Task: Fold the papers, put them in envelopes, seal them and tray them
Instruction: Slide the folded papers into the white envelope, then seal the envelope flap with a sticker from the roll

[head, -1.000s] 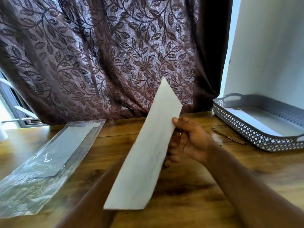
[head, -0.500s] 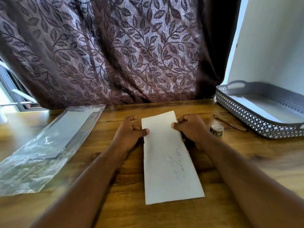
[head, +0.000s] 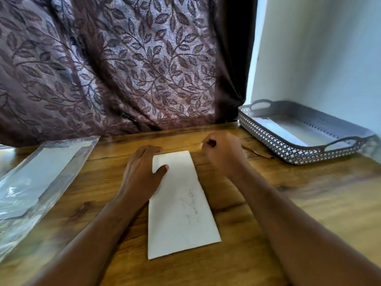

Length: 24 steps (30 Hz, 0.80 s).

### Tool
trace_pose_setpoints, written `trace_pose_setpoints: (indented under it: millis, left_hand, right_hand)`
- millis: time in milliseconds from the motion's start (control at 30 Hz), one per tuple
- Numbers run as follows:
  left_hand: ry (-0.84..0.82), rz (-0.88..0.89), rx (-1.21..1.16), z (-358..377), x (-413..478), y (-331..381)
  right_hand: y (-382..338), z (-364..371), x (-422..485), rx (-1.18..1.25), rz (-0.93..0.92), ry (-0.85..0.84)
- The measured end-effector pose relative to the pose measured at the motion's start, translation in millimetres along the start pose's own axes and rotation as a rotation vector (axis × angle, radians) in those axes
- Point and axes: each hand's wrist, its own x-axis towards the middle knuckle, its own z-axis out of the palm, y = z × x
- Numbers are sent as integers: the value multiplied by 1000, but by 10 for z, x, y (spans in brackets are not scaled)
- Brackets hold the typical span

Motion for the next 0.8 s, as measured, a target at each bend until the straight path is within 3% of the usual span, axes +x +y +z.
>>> trace_pose_setpoints:
  millis: [133, 333, 467, 700, 800]
  left_hand:
    - [12, 107, -48, 35, -16, 135]
    - [100, 193, -134, 44, -16, 152]
    - [89, 200, -117, 52, -25, 125]
    - [53, 218, -126, 66, -19, 107]
    - [48, 167, -194, 55, -25, 152]
  right_hand:
    - [335, -346, 32, 55, 33, 84]
    - [944, -631, -36, -56, -15, -251]
    - [1011, -656, -1, -28, -37, -344]
    - [944, -603, -2, -116, -61, -339]
    - [700, -499, -57, -13, -87, -321]
